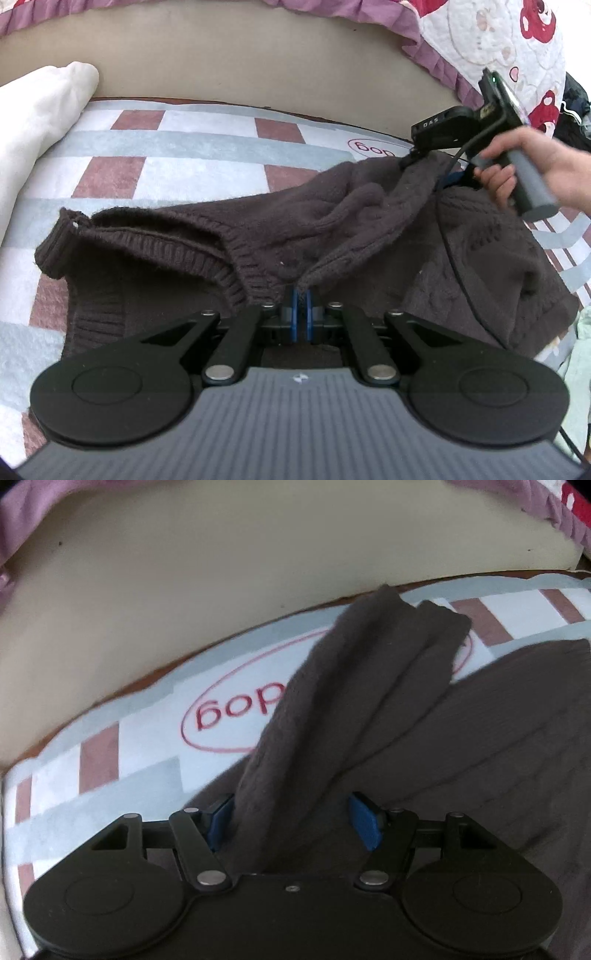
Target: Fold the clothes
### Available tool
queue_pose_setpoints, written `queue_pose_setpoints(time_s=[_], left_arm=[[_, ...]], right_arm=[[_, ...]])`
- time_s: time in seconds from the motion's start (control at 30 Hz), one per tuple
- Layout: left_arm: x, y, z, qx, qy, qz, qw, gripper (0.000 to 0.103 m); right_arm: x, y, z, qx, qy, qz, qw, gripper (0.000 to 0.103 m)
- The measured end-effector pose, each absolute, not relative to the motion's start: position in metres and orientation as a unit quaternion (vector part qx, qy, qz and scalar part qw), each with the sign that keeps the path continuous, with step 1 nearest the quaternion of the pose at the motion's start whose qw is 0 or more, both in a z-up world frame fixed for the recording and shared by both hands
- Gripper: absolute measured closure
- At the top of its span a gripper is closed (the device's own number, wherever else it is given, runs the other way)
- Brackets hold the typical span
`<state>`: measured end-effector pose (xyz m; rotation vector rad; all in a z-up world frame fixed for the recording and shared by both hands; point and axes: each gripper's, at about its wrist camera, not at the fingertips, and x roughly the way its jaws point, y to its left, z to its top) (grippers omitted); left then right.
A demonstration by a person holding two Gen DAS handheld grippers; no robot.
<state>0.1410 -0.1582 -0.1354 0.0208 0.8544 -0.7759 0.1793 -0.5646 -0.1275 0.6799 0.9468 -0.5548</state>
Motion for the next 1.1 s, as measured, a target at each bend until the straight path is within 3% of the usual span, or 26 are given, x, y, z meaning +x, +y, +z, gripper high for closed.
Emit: queue_pose_setpoints(time_s=[0.03,0.1,0.23,0.37,0.53,0.6,0.67,0.73,0.77,0.8,0.9,1.1], left_arm=[[0.142,-0.159,-0.135,0.01,0.404,-0.367,0.838,0.099],[0.143,-0.159,-0.133,0.008,0.403,-0.365,0.839,0.099],[0.148,-0.157,-0.124,-0.006,0.394,-0.36,0.845,0.099],[0.149,-0.155,-0.115,-0.016,0.393,-0.361,0.846,0.099],[0.146,-0.154,-0.121,-0.008,0.42,-0.338,0.842,0.098],[0.145,-0.149,-0.127,-0.029,0.435,-0.332,0.836,0.096],[0.14,-0.141,-0.129,-0.048,0.433,-0.338,0.834,0.096],[0.134,-0.133,-0.13,-0.058,0.428,-0.343,0.834,0.087],[0.131,-0.129,-0.13,-0.059,0.428,-0.344,0.833,0.076],[0.129,-0.125,-0.13,-0.065,0.428,-0.347,0.832,0.068],[0.127,-0.114,-0.128,-0.103,0.43,-0.357,0.822,0.059],[0.139,-0.115,-0.142,-0.214,0.475,-0.36,0.774,0.051]], right_arm=[[0.174,-0.567,-0.127,0.325,0.425,-0.258,0.805,0.064],[0.162,-0.571,-0.121,0.34,0.389,-0.262,0.815,0.082],[0.085,-0.558,-0.074,0.383,0.244,-0.226,0.862,0.085],[-0.004,-0.52,-0.043,0.312,0.219,-0.24,0.893,0.085],[-0.056,-0.51,-0.099,0.348,0.342,-0.257,0.834,0.082],[-0.072,-0.509,-0.117,0.362,0.358,-0.244,0.825,0.082],[-0.084,-0.512,-0.119,0.362,0.359,-0.233,0.828,0.075],[-0.087,-0.519,-0.107,0.35,0.372,-0.221,0.831,0.066],[-0.089,-0.523,-0.101,0.343,0.379,-0.215,0.832,0.065],[-0.095,-0.524,-0.094,0.335,0.374,-0.204,0.84,0.062],[-0.114,-0.548,-0.086,0.35,0.334,-0.182,0.856,0.038],[-0.144,-0.595,-0.123,0.505,0.253,-0.228,0.793,0.038]])
